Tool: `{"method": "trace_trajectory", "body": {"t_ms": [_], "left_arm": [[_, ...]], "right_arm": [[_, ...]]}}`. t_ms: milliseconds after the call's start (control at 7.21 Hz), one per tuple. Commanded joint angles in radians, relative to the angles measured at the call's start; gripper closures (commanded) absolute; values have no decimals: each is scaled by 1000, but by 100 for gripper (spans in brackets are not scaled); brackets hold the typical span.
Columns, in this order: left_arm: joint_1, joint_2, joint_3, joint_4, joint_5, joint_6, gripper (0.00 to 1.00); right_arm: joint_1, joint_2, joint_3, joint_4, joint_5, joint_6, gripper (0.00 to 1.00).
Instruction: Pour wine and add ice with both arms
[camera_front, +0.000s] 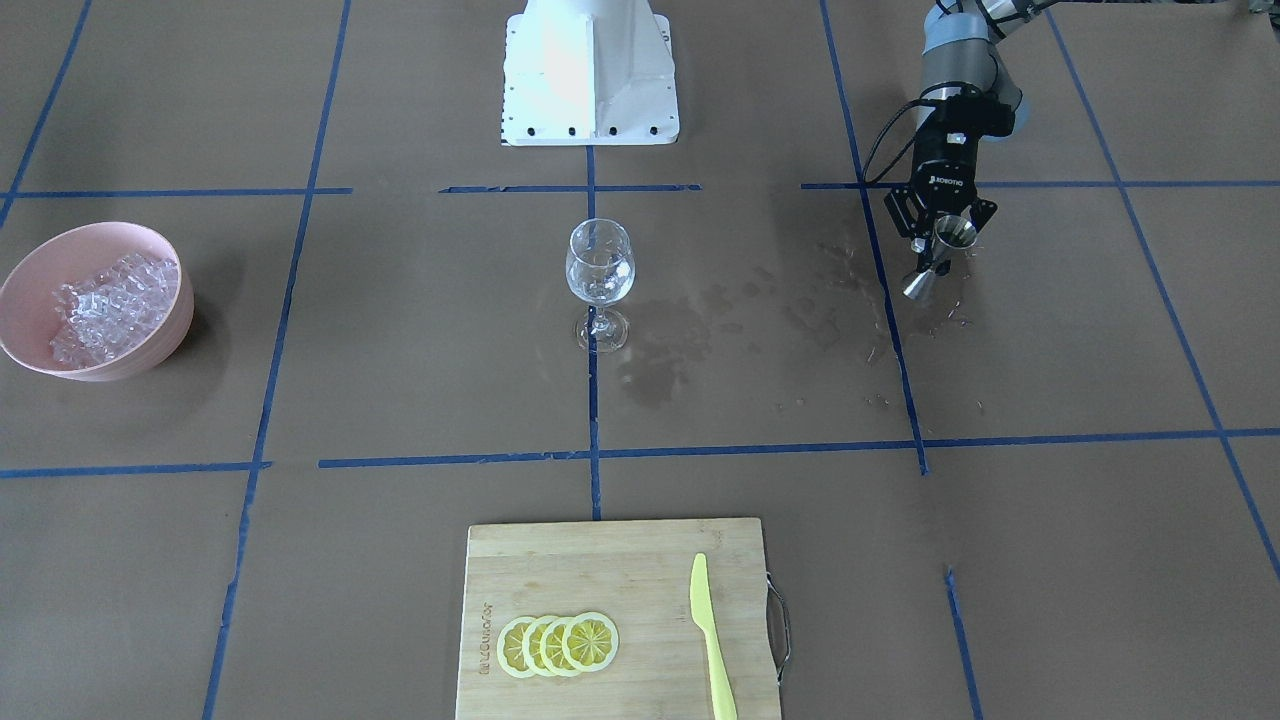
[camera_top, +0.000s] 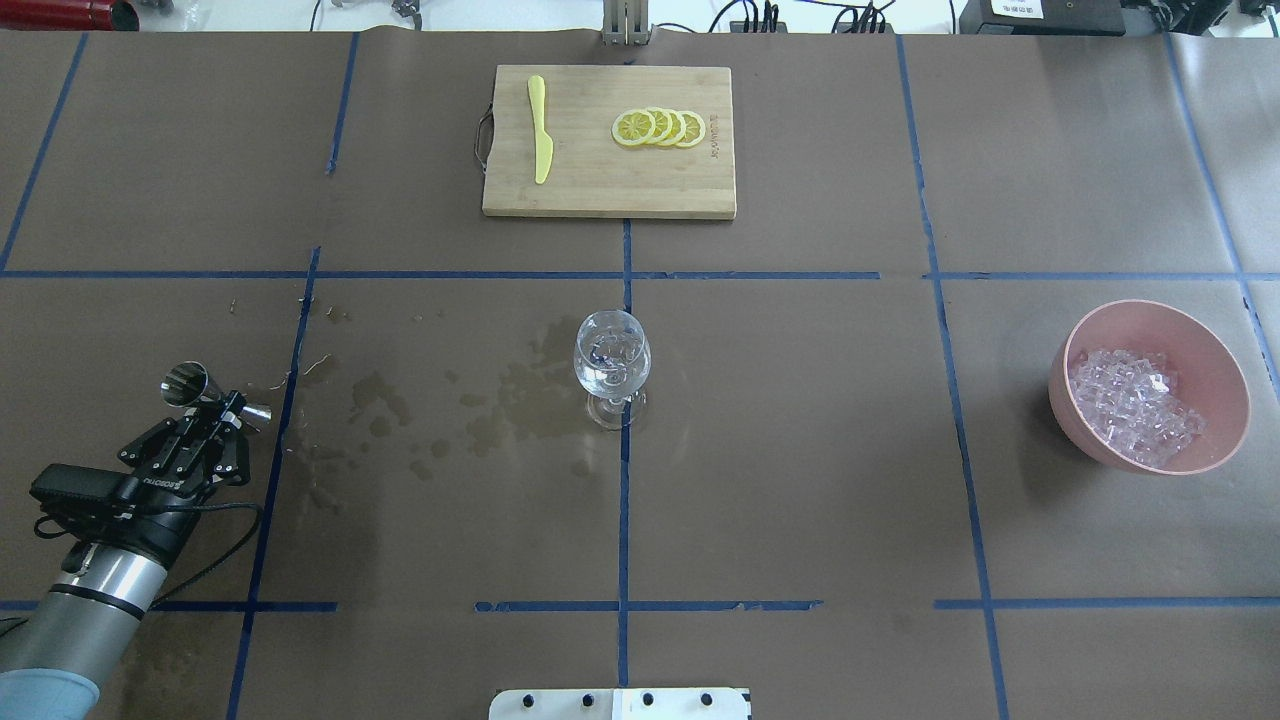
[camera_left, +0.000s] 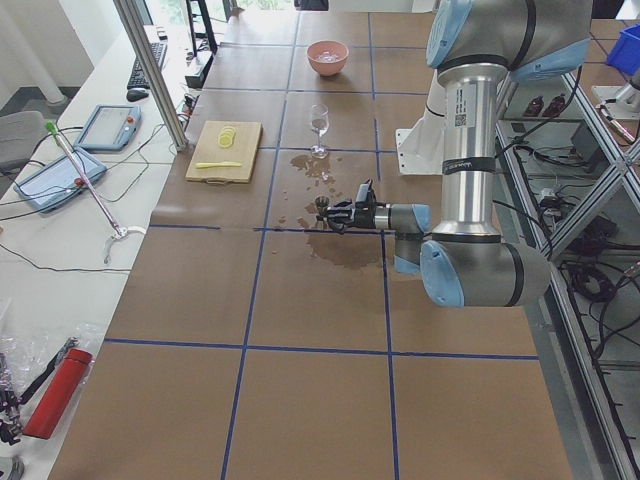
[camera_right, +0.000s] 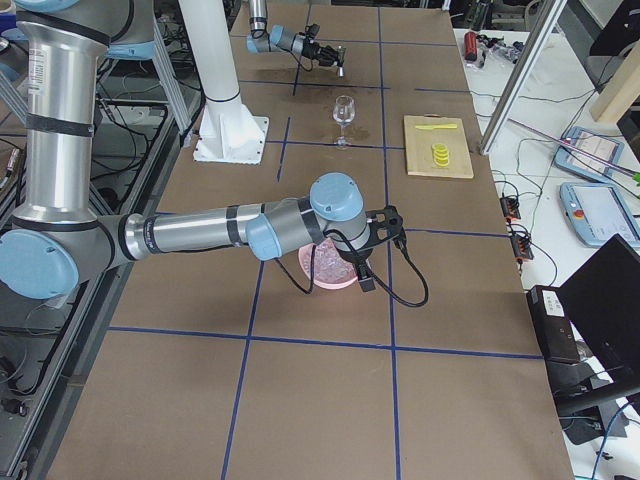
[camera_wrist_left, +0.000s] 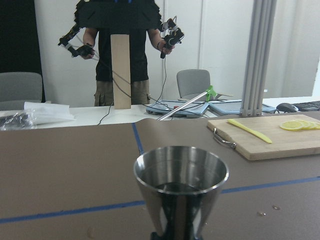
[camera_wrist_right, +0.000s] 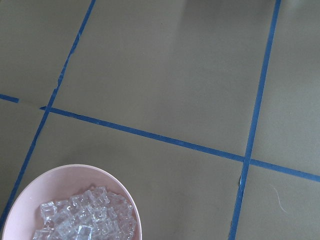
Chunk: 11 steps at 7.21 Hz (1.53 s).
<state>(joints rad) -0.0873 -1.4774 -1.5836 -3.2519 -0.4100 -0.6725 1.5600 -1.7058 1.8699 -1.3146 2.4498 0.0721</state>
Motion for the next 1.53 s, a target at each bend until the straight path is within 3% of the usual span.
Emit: {"method": "trace_trajectory", "body": {"t_ms": [0, 139, 278, 694, 1110, 1388], "left_arm": [[3, -6, -89, -158, -15, 419, 100], [0, -4, -139, -157, -88, 602, 100], [1, -6, -150, -138, -140, 619, 100], [-29, -12, -295, 74, -439, 610, 100], [-133, -177, -306, 318, -712, 486, 100], [-213, -285, -323, 534, -844, 461, 100]], "right_arm": [[0, 0, 0, 0, 0, 0, 0], [0, 0, 0, 0, 0, 0, 0], [0, 0, -2, 0, 0, 0, 0], [0, 2, -2, 0, 0, 0, 0], [0, 0, -5, 0, -2, 0, 0], [0, 0, -5, 0, 0, 0, 0]]}}
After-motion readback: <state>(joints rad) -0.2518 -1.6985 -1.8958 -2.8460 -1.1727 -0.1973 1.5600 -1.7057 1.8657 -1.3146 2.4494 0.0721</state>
